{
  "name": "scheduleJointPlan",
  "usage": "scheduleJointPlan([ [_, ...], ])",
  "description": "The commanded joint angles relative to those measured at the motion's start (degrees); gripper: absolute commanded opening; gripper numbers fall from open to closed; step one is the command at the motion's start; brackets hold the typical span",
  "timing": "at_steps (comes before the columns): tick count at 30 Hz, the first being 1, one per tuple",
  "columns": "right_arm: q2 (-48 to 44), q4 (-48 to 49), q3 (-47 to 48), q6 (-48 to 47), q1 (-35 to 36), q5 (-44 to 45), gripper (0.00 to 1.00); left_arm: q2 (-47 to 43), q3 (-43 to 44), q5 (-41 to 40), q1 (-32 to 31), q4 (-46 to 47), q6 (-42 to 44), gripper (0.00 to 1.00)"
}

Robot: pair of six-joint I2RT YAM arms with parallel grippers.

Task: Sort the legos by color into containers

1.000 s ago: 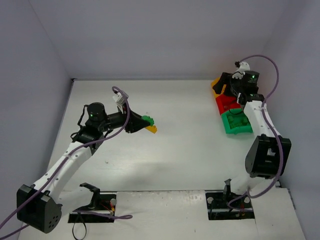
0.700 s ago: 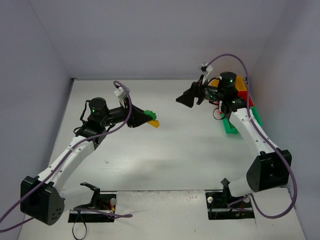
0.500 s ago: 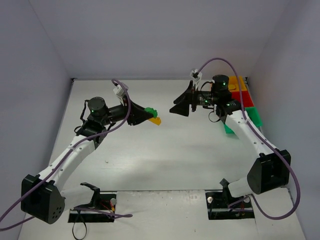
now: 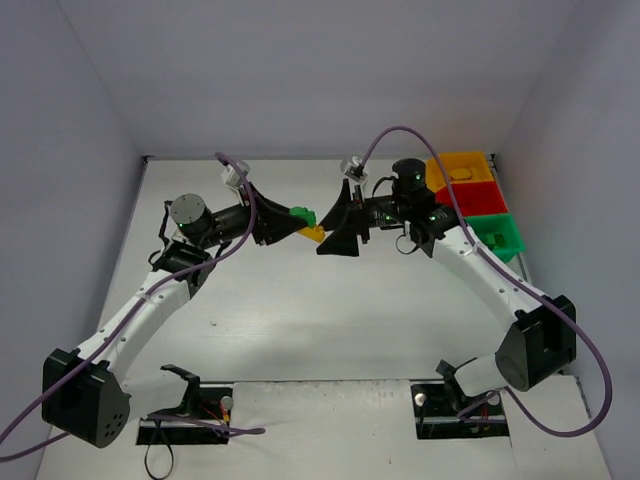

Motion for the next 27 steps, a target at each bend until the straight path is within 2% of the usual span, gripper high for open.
scheduleJointPlan([
  [1,0.1,4.6,2.4,-1.0,1.3,-0.6,0.73,-1.5,1.1,-0.1,0.2,6.2,-1.5,0.0],
  [6,1.1,4.6,3.3,-1.1,2.4,0.6,0.63,-1.4,0.7,0.3,0.0,6.5,-1.7,0.0],
  [13,2.2,4.9,4.4,-1.0,3.3,0.9,0.59,-1.2,-0.2,2.4,-0.4,6.6,-0.7,0.0],
  [18,2.4,4.9,4.8,-1.0,3.4,0.9,0.54,-1.4,0.1,3.5,-0.4,3.0,2.5,0.0],
  [21,2.7,4.8,4.8,-1.1,3.4,0.8,0.41,-1.3,0.3,3.7,-0.4,2.7,2.8,0.0],
  [22,2.8,4.8,4.8,-1.2,3.5,0.8,0.28,-1.3,0.4,3.6,-0.5,2.7,2.8,0.0],
  [24,2.9,4.7,4.6,-1.2,3.5,0.1,0.11,-1.2,0.5,3.4,-0.5,3.0,2.6,0.0],
  [25,2.9,4.6,4.4,-1.4,3.7,0.1,0.0,-1.0,0.6,3.3,-0.4,3.0,2.6,0.0],
  [27,2.8,4.3,4.2,-1.7,3.8,0.1,0.0,-1.0,0.7,2.9,-0.4,3.1,2.5,0.0],
])
